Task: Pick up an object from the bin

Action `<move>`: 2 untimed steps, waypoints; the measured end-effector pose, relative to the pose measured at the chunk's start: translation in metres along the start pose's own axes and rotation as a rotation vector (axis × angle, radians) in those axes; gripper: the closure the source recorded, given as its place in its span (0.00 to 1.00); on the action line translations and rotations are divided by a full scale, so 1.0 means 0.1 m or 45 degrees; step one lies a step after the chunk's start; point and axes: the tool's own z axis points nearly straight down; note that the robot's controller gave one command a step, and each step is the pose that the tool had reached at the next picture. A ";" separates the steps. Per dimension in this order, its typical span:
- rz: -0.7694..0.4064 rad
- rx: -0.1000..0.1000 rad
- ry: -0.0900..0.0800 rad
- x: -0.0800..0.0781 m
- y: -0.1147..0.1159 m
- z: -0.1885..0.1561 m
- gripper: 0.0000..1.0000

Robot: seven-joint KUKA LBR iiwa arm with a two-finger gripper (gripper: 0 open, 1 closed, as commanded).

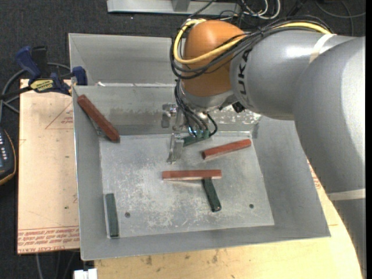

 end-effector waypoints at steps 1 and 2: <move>0.084 0.000 -0.009 0.09 -0.20 -0.05 0.00; 0.192 -0.002 -0.001 0.44 -0.76 0.72 0.00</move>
Offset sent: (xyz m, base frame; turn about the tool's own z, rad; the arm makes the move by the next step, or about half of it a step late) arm -0.0089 -0.0202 0.0049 0.0678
